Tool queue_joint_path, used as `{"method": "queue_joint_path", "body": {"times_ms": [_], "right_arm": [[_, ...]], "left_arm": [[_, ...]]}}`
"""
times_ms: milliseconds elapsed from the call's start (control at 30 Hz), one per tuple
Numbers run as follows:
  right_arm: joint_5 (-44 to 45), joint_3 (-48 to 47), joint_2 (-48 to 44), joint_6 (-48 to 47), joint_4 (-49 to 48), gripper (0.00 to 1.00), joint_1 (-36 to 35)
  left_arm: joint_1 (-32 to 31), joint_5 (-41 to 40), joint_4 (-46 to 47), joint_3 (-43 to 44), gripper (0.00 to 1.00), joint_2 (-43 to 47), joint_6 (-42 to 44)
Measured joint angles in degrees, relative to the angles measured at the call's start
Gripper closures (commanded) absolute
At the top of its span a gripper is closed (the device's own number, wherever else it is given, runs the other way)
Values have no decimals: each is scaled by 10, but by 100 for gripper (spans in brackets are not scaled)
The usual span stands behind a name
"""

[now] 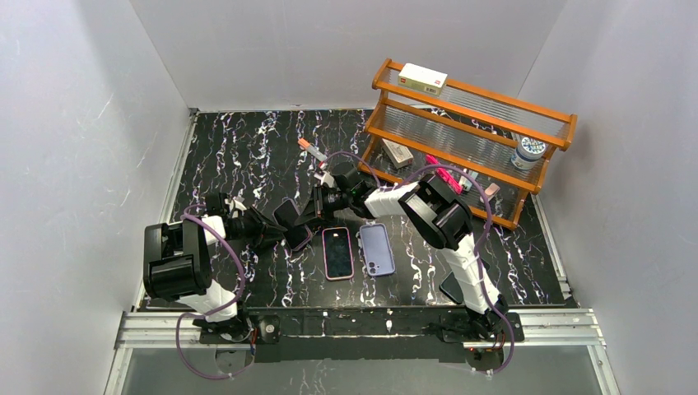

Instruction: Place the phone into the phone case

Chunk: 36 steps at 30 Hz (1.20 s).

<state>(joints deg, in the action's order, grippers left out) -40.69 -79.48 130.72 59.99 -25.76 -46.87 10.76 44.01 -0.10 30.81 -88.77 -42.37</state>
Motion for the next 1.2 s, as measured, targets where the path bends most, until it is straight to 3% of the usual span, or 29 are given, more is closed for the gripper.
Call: {"method": "queue_joint_path", "body": {"times_ms": [100,200,300,400,433,633,800,967,1200], "right_arm": [[1,0,0,0,2,60,0],[1,0,0,6,2,56,-4],[2,0,0,5,5,67,-9],[6,0,0,0,16,94,-10],[8,0,0,-2,21,99,-10],[25,5,-8,-2,29,99,-11],[29,32,-36,-1,28,99,-7],[14,82,-88,7,-4,99,14],[-18,187,-190,49,-101,99,53]], "left_arm": [[0,0,0,0,73,0,2],[-1,-1,-1,0,73,-2,4],[-1,-1,-2,1,72,-3,4],[-1,0,-4,3,71,-3,6],[-1,0,-5,3,70,-3,7],[-1,6,-13,11,41,5,12],[-4,-7,-42,19,25,49,21],[-4,-11,-62,29,20,112,17],[-5,19,-47,40,25,179,-14]]}}
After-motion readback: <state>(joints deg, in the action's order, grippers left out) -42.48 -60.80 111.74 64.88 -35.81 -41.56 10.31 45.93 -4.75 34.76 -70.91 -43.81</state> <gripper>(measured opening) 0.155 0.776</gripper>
